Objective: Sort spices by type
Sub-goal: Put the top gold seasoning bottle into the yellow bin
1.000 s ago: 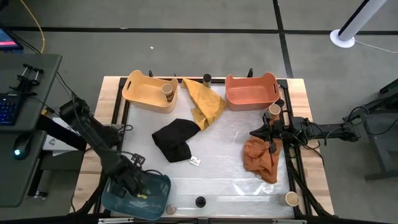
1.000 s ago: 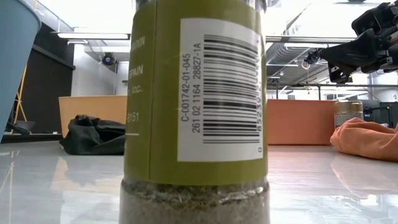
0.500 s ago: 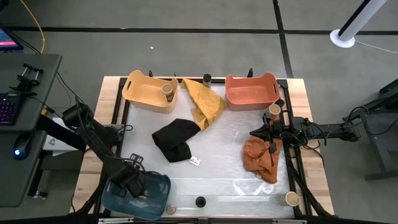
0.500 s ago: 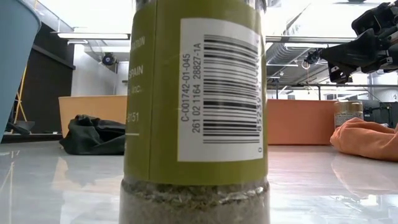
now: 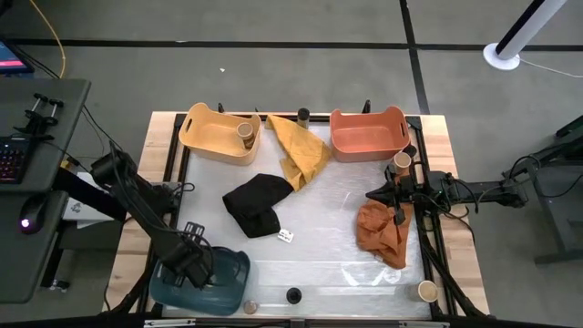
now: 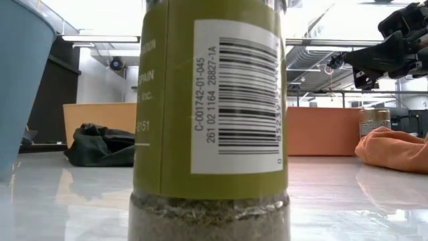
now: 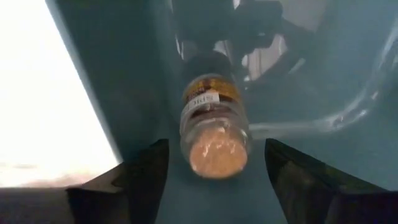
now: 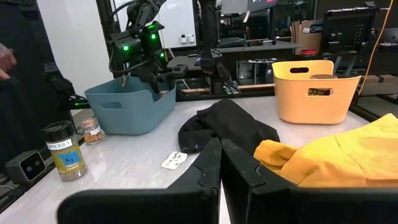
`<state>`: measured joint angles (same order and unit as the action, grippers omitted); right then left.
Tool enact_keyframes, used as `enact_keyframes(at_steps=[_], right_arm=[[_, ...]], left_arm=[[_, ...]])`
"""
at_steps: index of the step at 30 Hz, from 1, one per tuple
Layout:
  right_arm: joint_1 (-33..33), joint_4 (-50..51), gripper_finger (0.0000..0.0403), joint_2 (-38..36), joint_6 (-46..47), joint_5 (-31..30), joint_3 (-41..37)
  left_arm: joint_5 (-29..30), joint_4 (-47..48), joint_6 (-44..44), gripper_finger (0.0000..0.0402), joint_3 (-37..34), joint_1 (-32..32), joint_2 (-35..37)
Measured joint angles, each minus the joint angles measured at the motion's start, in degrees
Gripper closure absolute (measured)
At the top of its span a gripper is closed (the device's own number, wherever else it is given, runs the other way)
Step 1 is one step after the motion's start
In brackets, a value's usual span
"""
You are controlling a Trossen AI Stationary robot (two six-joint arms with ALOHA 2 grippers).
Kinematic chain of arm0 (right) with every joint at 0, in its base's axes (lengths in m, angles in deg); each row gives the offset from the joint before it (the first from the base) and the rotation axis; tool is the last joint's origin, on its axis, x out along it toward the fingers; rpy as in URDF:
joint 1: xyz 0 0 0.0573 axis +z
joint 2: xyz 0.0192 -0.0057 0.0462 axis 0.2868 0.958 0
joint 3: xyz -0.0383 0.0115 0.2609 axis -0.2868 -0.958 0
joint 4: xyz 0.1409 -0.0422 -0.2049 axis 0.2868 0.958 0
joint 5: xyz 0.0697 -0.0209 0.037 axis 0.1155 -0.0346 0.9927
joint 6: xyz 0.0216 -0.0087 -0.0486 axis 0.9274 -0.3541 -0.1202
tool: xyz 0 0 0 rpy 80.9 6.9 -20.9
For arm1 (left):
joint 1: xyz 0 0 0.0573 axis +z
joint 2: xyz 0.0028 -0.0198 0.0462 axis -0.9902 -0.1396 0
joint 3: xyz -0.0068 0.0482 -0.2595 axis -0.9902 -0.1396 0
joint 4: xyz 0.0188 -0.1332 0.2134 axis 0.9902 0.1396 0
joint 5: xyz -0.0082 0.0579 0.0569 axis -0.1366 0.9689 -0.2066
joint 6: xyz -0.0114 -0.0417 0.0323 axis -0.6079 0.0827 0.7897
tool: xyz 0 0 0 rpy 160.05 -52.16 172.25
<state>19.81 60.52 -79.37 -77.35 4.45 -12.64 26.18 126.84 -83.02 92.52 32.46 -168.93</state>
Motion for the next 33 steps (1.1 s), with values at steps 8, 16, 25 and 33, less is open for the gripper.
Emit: enact_keyframes(at_steps=[8, 16, 25, 33], right_arm=[[0.0, 0.0, 0.0402, 0.0, 0.0, 0.0, 0.0], [0.0, 0.0, 0.0402, 0.0, 0.0, 0.0, 0.0], [0.0, 0.0, 0.0402, 0.0, 0.0, 0.0, 0.0], [0.0, 0.0, 0.0402, 0.0, 0.0, 0.0, 0.0]], left_arm=[[-0.4, 5.1, 6.3, 0.0141, 6.7, 3.3, 3.5], [17.8, 5.6, 11.8, 0.0142, 17.3, 12.5, 7.3], [33.2, -6.6, 18.3, 0.0142, 17.3, 34.8, 9.6], [16.4, -61.9, 23.2, 0.0142, 3.1, 44.3, 17.1]])
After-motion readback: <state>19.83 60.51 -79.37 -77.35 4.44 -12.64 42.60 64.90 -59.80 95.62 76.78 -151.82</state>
